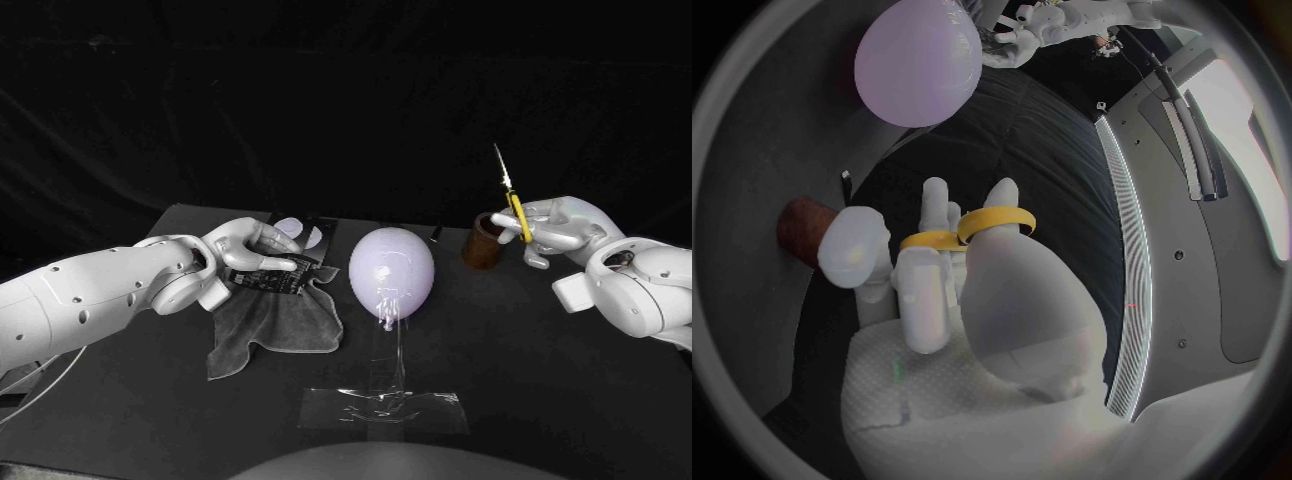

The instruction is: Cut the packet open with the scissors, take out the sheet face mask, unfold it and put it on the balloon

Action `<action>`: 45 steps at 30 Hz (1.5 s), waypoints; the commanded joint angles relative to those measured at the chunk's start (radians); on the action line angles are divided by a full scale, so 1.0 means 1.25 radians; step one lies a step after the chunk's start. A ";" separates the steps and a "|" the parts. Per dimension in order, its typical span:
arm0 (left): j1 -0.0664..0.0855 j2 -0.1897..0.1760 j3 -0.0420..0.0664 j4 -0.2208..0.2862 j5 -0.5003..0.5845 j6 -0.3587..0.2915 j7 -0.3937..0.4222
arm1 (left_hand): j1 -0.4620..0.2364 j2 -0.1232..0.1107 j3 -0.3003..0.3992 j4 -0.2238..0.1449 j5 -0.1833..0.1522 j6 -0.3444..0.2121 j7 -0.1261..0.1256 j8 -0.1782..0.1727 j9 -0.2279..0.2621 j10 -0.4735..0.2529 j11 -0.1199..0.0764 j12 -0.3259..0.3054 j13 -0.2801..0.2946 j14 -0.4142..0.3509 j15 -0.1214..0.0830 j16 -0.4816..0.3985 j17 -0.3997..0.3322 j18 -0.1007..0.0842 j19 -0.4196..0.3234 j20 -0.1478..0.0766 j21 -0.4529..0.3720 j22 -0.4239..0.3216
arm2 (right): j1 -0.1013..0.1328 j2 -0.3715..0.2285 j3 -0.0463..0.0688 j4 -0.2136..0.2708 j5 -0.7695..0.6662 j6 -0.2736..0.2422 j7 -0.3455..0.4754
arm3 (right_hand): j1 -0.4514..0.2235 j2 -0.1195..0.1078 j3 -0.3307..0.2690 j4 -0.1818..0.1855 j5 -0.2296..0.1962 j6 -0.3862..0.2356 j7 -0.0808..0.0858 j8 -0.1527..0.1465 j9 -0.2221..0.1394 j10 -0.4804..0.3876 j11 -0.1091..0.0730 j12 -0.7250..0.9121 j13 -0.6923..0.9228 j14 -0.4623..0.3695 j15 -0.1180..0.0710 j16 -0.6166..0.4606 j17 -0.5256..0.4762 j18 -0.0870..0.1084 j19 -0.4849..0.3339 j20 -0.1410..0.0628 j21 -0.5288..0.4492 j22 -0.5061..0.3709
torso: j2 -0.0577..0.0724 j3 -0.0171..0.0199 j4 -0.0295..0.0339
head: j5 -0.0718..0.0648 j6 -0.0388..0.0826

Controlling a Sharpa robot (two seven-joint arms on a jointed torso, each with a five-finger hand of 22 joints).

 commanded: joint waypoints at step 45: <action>0.094 0.094 0.022 0.045 0.336 -0.128 0.080 | 0.098 0.117 0.023 0.000 -0.001 0.125 0.022 0.007 -0.029 0.235 0.002 0.028 0.005 0.276 -0.100 0.160 0.084 0.078 0.481 -0.045 0.240 0.110 | -0.002 0.055 0.001 0.000 -0.023 0.037 -0.015 | 0.048 0.035 -0.017 -0.018 0.002 0.001 0.004 -0.016 -0.008 0.008 -0.001 -0.012 -0.009 0.030 0.007 0.005 0.008 0.010 0.004 0.004 0.002 0.066 | 0.000 0.0014 -0.0018 | -0.077 0.114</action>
